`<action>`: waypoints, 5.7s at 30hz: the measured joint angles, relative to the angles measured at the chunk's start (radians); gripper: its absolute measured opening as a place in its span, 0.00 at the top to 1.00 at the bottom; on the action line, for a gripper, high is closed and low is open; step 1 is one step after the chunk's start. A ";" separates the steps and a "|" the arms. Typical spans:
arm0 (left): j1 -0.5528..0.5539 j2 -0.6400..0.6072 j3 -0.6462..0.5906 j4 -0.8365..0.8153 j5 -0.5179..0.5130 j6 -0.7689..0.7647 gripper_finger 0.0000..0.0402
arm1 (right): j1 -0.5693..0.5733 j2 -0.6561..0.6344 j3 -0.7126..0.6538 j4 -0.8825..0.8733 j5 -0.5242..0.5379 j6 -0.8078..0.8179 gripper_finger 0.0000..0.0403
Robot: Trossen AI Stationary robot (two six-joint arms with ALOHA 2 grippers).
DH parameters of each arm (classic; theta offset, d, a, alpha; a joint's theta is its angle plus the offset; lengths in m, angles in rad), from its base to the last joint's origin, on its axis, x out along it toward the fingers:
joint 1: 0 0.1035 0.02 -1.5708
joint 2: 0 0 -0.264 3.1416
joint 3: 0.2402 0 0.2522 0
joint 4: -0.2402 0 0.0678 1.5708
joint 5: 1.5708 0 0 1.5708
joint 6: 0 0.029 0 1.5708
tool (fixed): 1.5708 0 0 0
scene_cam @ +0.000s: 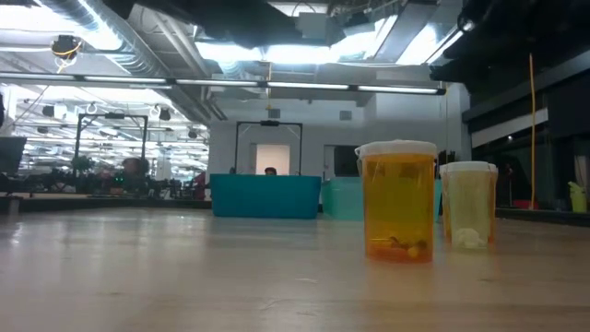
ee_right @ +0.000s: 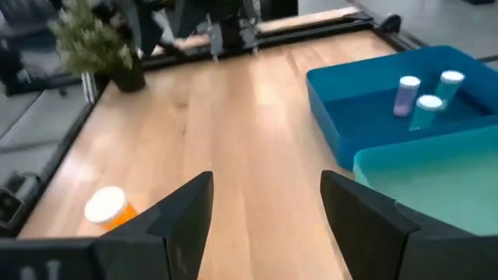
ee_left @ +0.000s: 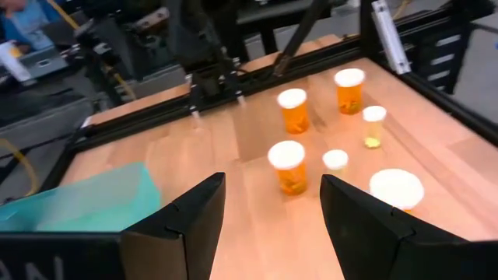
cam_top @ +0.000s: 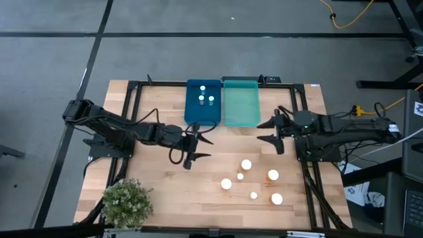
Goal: Pick and place medicine bottles into bin by pill shape (circle, oval)
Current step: Put the orange pill bottle into the light blue bin
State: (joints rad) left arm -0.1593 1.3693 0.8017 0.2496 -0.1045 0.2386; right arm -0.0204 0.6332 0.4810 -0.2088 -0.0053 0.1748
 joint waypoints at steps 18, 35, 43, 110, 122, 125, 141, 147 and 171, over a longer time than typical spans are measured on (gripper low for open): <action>0.000 0.000 0.000 -0.018 -0.027 0.000 0.50 | 0.027 0.246 0.129 0.231 -0.075 -0.155 0.40; 0.003 0.000 0.000 -0.015 -0.044 0.001 0.50 | 0.021 0.317 0.184 0.335 0.163 -0.172 0.21; 0.004 0.000 0.000 -0.016 -0.044 0.001 0.50 | 0.021 0.317 0.184 0.349 0.075 -0.178 0.19; 0.004 0.000 0.000 -0.024 -0.044 0.001 0.50 | 0.339 0.942 0.379 -0.262 0.090 -0.030 0.19; 0.004 0.000 0.000 -0.026 -0.069 0.001 0.50 | 0.339 0.941 0.379 -0.245 0.091 -0.021 0.32; 0.004 0.000 0.000 -0.026 -0.077 0.001 0.50 | 0.338 0.941 0.380 -0.245 0.091 -0.021 0.43; 0.003 0.000 0.000 -0.032 -0.120 0.001 0.50 | 0.128 0.804 0.607 -0.562 0.502 -0.098 0.50; 0.003 0.000 0.000 -0.025 -0.120 0.000 0.50 | -0.152 0.745 0.608 -0.410 0.431 -0.186 0.50; 0.004 0.000 0.000 -0.024 -0.120 0.000 0.50 | -0.664 1.157 0.658 -0.136 -0.017 -0.179 0.49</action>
State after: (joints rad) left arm -0.1555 1.3693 0.8017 0.2256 -0.2241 0.2390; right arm -0.6846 1.7904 1.1389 -0.3447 -0.0219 -0.0044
